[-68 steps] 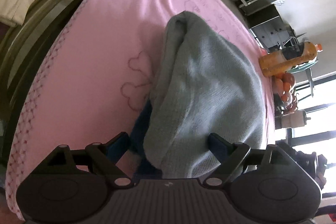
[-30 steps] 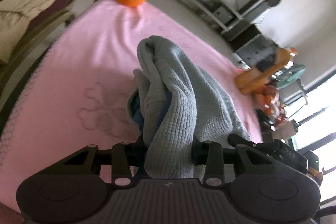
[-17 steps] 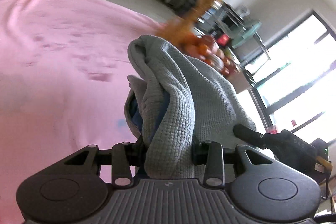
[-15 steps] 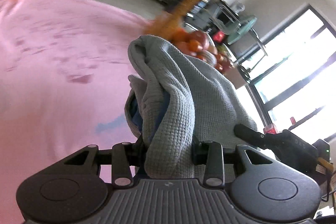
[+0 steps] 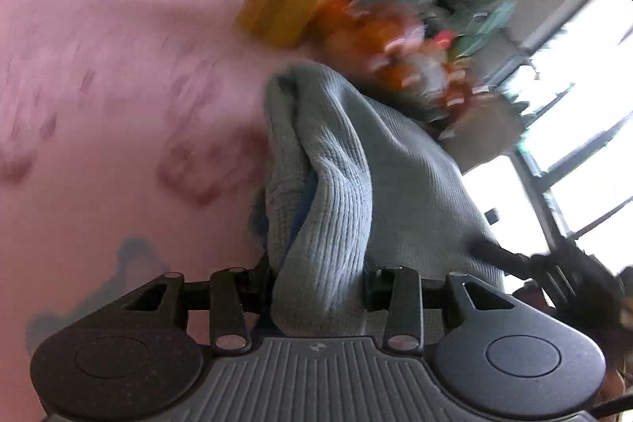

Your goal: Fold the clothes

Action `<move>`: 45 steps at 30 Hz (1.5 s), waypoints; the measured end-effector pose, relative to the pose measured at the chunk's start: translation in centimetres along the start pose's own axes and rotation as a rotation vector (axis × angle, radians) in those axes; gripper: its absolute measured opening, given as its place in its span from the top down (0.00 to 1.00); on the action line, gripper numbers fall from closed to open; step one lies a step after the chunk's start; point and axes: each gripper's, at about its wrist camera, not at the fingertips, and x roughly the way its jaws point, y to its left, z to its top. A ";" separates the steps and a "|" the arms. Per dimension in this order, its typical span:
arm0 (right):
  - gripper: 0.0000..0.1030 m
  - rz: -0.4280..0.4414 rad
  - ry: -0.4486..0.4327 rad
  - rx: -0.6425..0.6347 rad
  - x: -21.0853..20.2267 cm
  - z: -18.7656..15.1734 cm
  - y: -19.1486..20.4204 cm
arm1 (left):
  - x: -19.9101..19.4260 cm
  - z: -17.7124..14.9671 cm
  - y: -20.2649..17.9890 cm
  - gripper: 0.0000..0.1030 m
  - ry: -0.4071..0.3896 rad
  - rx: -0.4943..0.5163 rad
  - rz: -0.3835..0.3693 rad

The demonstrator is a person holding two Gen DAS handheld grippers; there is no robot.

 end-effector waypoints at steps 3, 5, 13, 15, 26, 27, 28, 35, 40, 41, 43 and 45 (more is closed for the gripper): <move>0.32 -0.017 0.010 0.006 0.0 -0.3 -0.7 | -0.9 -0.2 0.9 0.56 -0.001 -0.040 -0.028; 0.25 -0.001 -0.022 -0.018 -1.0 -0.6 0.0 | -2.4 -0.2 1.2 0.56 -0.009 -0.033 -0.024; 0.17 -0.062 -0.132 -0.136 -7.4 -3.6 4.3 | -10.1 -0.5 -0.1 0.60 -0.086 0.092 -0.003; 0.17 -0.048 -0.166 -0.155 -8.4 -3.7 4.7 | -10.2 -0.1 -1.6 0.67 -0.110 0.144 0.014; 0.80 -0.269 -0.178 -0.351 -4.5 -4.4 6.0 | -2.5 -0.8 -3.2 0.71 -0.067 0.380 0.264; 0.80 -0.317 -0.148 -0.387 -3.7 -4.6 6.1 | -2.3 -1.0 -2.6 0.69 -0.069 0.364 0.267; 0.79 -0.371 -0.110 -0.412 -2.7 -4.7 6.1 | -2.5 -1.2 -2.3 0.68 -0.071 0.351 0.261; 0.79 -0.527 -0.040 -0.482 -0.9 -6.0 6.5 | -3.2 -1.7 -2.8 0.66 -0.081 0.387 0.292; 0.78 -0.453 -0.161 -0.439 -3.9 -6.0 8.0 | -6.2 -1.0 -3.5 0.68 -0.101 0.381 0.204; 0.78 -0.427 -0.187 -0.416 -4.3 -5.7 8.2 | -6.2 -0.6 -3.6 0.68 -0.111 0.376 0.196; 0.78 -0.378 -0.224 -0.376 -4.4 -4.8 8.5 | -5.8 0.4 -4.1 0.70 -0.120 0.370 0.196; 0.79 -0.340 -0.252 -0.354 -3.6 -3.7 8.9 | -4.7 1.2 -4.6 0.69 -0.117 0.385 0.222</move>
